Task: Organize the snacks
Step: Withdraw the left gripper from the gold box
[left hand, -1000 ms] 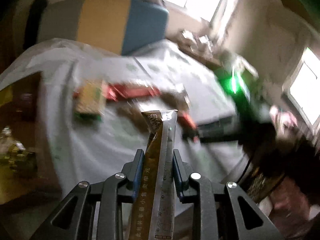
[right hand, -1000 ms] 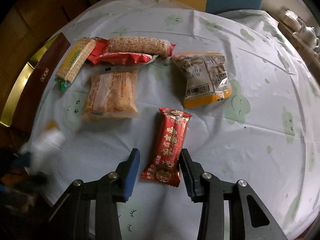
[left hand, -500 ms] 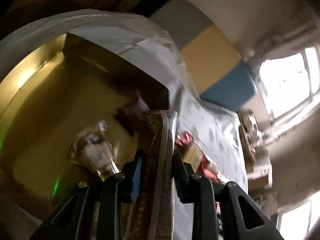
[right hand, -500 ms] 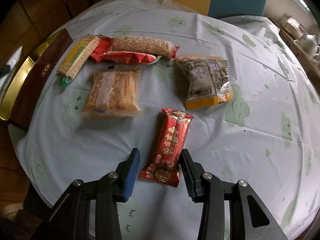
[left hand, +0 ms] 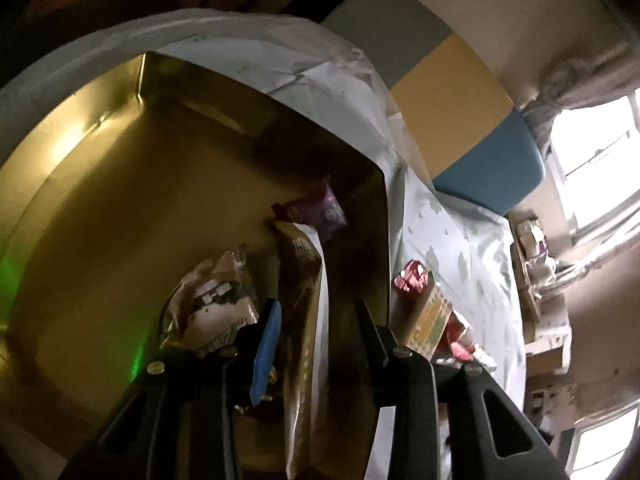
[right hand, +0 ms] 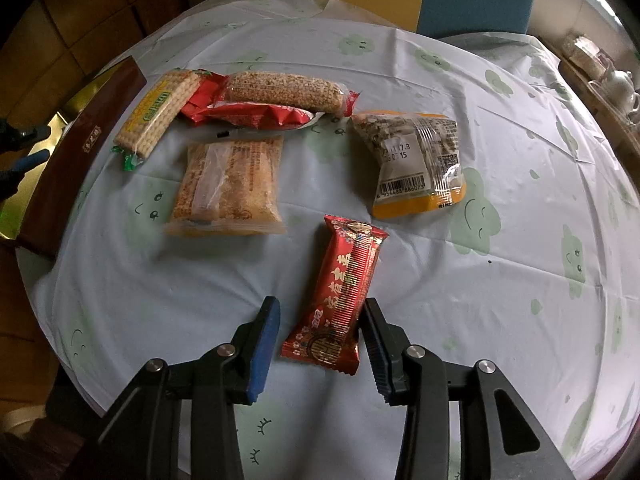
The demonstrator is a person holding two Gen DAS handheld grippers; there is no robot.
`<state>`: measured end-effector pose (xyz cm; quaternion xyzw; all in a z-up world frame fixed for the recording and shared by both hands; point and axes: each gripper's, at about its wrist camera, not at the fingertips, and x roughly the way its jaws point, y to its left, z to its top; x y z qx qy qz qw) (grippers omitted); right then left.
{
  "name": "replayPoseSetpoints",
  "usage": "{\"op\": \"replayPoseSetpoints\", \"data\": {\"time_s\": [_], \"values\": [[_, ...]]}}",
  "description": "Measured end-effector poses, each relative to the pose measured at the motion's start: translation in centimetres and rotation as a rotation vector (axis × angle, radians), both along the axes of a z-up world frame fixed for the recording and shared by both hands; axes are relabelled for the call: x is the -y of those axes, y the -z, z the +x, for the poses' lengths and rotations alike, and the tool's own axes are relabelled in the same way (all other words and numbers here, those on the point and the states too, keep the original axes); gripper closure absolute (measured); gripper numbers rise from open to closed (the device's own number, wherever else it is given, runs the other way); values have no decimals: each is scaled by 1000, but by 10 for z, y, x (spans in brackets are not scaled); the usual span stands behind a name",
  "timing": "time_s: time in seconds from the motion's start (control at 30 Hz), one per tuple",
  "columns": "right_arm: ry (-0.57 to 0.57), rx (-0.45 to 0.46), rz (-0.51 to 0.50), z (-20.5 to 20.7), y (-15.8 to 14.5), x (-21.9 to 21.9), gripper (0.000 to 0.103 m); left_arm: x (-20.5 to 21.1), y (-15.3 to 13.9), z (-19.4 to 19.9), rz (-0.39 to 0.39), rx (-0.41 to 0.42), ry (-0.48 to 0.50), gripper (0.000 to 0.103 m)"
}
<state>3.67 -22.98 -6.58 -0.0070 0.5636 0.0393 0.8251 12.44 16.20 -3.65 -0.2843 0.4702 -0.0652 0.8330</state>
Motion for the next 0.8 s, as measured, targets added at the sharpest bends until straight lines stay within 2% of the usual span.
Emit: {"op": "replayPoseSetpoints", "data": {"time_s": [0.2, 0.43, 0.53, 0.67, 0.8], "values": [[-2, 4, -4, 0, 1, 0, 59, 23, -9, -30, 195, 57, 81, 67], [-3, 6, -8, -1, 1, -1, 59, 52, -15, -63, 329, 115, 184, 67], [-3, 8, -10, -1, 1, -1, 59, 70, -22, -78, 366, 173, 268, 67], [-3, 9, -12, -2, 1, -1, 60, 105, -23, -101, 378, 250, 465, 67], [-1, 11, -13, -2, 0, 0, 61, 139, -11, -118, 391, 253, 625, 67]]}}
